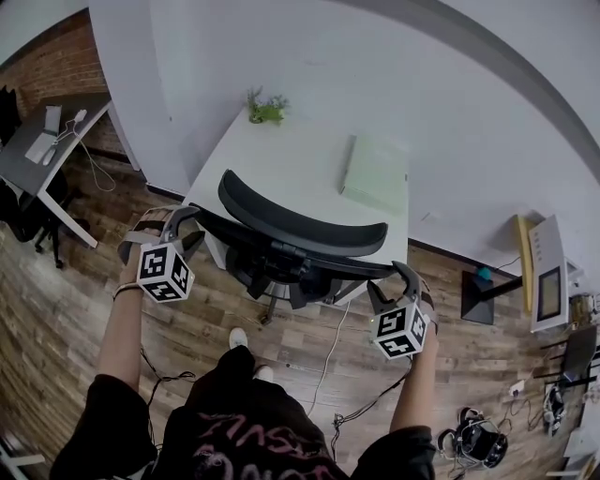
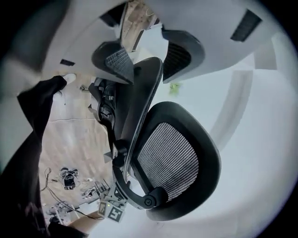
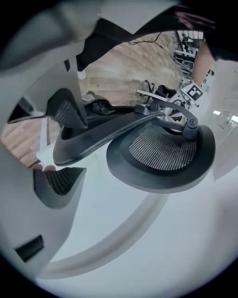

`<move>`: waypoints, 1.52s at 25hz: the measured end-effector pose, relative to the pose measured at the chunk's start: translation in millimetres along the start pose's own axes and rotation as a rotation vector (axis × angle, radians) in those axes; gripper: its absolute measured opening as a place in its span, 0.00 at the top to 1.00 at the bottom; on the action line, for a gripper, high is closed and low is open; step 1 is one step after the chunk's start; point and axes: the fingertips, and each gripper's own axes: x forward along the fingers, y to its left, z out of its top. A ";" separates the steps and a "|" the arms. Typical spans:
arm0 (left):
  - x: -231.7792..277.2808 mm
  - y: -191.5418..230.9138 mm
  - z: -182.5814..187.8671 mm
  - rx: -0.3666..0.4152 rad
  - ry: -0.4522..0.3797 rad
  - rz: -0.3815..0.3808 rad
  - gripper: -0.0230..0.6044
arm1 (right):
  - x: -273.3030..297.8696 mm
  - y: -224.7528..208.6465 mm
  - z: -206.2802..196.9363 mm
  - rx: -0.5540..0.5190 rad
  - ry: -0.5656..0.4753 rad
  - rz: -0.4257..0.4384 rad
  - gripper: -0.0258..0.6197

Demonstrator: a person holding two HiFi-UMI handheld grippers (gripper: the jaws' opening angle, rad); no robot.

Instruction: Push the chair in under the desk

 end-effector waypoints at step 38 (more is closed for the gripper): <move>-156.5 -57.7 16.3 -0.678 -0.394 0.164 0.94 | -142.3 119.3 60.1 0.780 -0.256 -0.231 0.91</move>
